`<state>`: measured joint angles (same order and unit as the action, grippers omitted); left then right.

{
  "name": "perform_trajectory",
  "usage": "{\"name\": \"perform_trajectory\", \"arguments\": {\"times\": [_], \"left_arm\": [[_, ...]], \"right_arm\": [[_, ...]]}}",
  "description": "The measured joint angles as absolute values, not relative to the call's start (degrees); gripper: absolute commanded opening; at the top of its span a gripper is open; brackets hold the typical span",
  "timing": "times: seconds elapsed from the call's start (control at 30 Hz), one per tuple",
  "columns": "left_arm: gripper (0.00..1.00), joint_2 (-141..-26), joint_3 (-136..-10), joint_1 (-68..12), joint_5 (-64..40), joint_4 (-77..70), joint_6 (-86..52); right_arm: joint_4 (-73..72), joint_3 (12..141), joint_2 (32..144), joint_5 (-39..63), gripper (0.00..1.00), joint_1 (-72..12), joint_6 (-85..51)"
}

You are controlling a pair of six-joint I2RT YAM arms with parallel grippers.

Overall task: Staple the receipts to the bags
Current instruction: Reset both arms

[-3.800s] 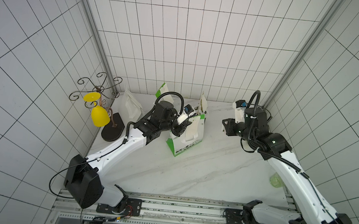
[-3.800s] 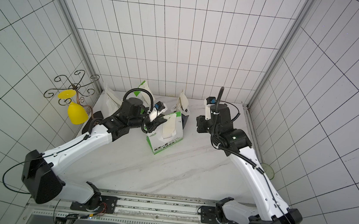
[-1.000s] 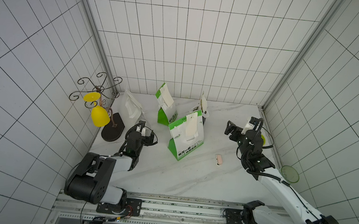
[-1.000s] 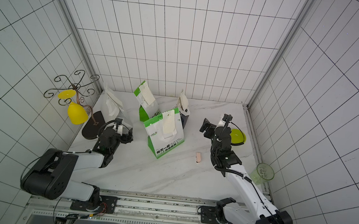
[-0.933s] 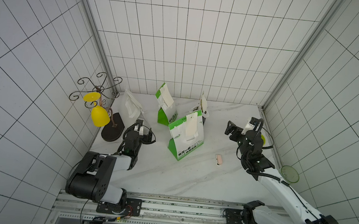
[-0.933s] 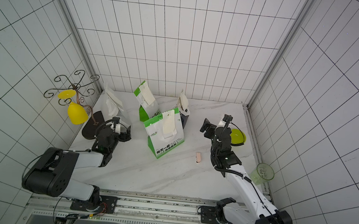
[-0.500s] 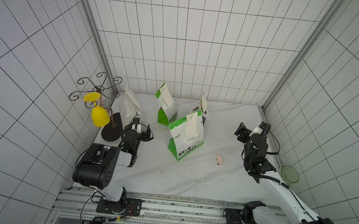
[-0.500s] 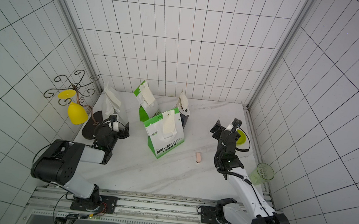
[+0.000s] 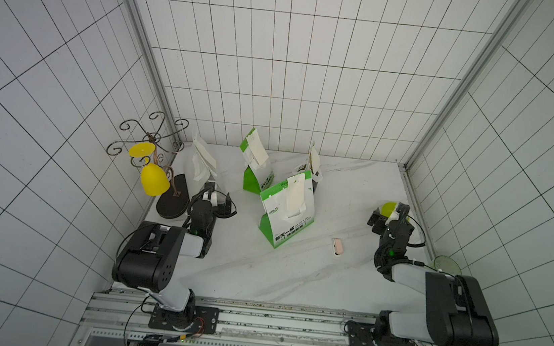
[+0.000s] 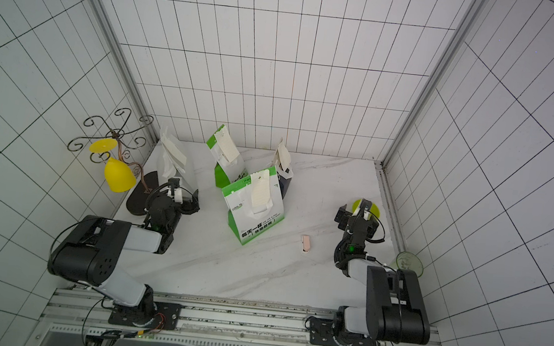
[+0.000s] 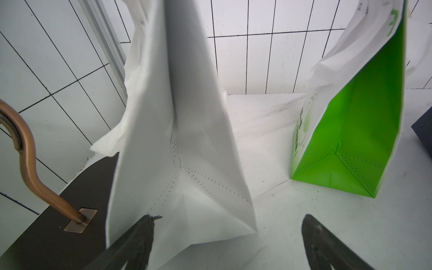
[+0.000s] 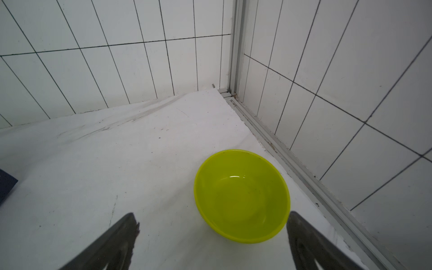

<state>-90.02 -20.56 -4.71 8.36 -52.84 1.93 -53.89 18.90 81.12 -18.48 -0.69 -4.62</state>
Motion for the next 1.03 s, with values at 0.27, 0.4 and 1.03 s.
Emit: {"name": "perform_trajectory", "arguments": {"times": [0.27, 0.4, 1.03], "left_arm": [[0.97, -90.02, -20.56, -4.71, 8.36, -52.84, 1.93], [0.97, -90.02, -20.56, -4.6, 8.32, -52.84, 1.93], [0.97, -90.02, -20.56, -4.43, 8.32, -52.84, 1.93]], "right_arm": [[-67.05, 15.55, 89.1, -14.68, 0.99, 0.03, -3.33], [-69.12, 15.53, 88.92, -14.37, 0.99, 0.03, -3.25], [-71.02, 15.35, 88.92, -14.63, 1.0, 0.03, -3.09]]}}
